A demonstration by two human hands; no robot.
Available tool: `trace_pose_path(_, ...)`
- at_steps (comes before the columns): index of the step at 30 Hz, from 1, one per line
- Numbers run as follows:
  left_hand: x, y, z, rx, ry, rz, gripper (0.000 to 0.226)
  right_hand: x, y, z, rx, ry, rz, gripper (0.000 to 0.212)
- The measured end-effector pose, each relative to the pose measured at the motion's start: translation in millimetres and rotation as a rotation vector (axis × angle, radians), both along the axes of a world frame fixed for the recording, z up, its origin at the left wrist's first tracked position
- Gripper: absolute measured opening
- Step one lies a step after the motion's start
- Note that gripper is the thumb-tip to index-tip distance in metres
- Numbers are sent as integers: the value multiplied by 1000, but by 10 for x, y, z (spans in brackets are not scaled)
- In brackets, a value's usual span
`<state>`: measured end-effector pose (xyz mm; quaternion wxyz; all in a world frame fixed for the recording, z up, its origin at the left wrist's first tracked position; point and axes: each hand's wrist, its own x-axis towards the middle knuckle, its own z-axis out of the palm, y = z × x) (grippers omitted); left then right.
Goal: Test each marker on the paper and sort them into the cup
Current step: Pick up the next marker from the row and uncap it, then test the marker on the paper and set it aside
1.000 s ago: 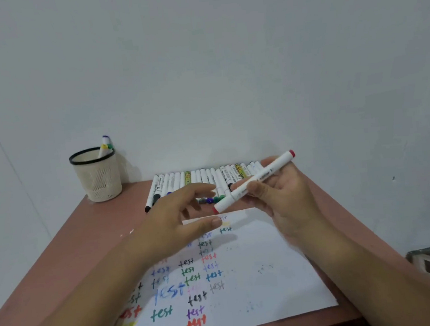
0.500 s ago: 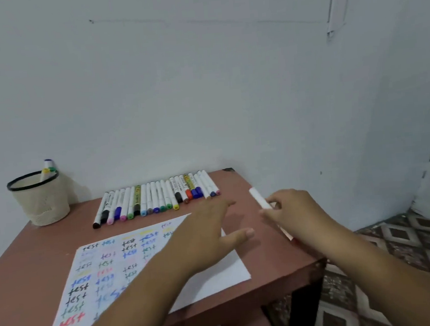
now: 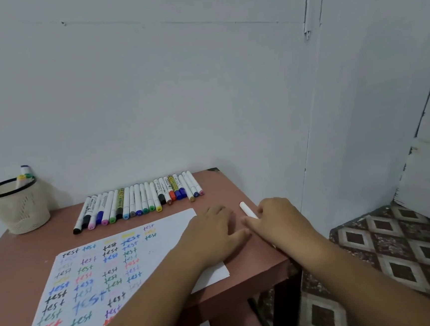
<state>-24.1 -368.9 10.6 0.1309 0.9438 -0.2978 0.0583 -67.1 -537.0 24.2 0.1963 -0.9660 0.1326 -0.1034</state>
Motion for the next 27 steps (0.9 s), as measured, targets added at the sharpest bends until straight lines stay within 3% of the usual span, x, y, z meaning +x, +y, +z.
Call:
trace_pose_path(5,54,252,84,4,21,15,71,-24,-51,77,51,6,-23,42)
trace_pose_path(11,164,1046,243,3,12,123,71,124,198,292,-115,-150,164,43)
trace_pose_path(15,249,1841,331,12,19,297,78,423,772,394,-224,-216,450,15)
trace_pose_path(18,284,2455,279,-52,17,428,66,727,1336,413,-261,-174,604,21)
trace_pose_path(22,303,3046,138,-173,52,531,69,1072,2064,391,-251,-97,748,33)
trace_pose_path(27,385,3363,-38,-306,34,583,59,1486,2753,229,-267,-136,825,30)
